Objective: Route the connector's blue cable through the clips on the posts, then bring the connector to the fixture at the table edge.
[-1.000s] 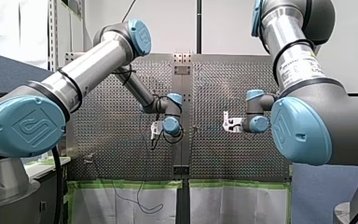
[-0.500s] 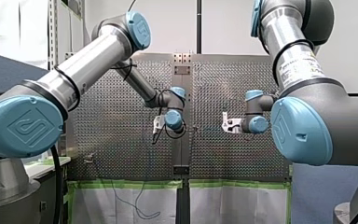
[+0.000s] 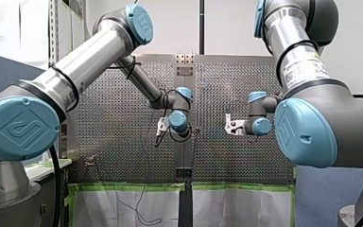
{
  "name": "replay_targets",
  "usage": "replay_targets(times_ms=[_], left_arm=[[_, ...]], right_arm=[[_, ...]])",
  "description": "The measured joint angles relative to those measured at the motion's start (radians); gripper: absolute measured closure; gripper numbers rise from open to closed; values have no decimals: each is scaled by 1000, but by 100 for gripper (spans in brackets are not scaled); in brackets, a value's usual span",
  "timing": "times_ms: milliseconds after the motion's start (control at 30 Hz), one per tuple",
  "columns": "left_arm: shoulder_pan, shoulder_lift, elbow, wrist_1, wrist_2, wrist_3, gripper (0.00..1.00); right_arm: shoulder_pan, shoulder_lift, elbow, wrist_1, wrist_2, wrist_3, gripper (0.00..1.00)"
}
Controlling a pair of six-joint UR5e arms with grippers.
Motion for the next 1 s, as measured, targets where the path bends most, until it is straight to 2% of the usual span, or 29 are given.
replay_targets(times_ms=[267,567,800,1000], left_arm=[[-29,29,-14,7,17,2,0],[-58,33,-61,17,23,1,0],[-73,41,-97,59,16,2,0],[-82,80,-116,103,2,-8,0]], right_arm=[[1,1,0,-2,0,0,100],[1,1,0,-3,0,1,100],[0,1,0,-2,0,3,100],[-1,1,0,-2,0,4,100]])
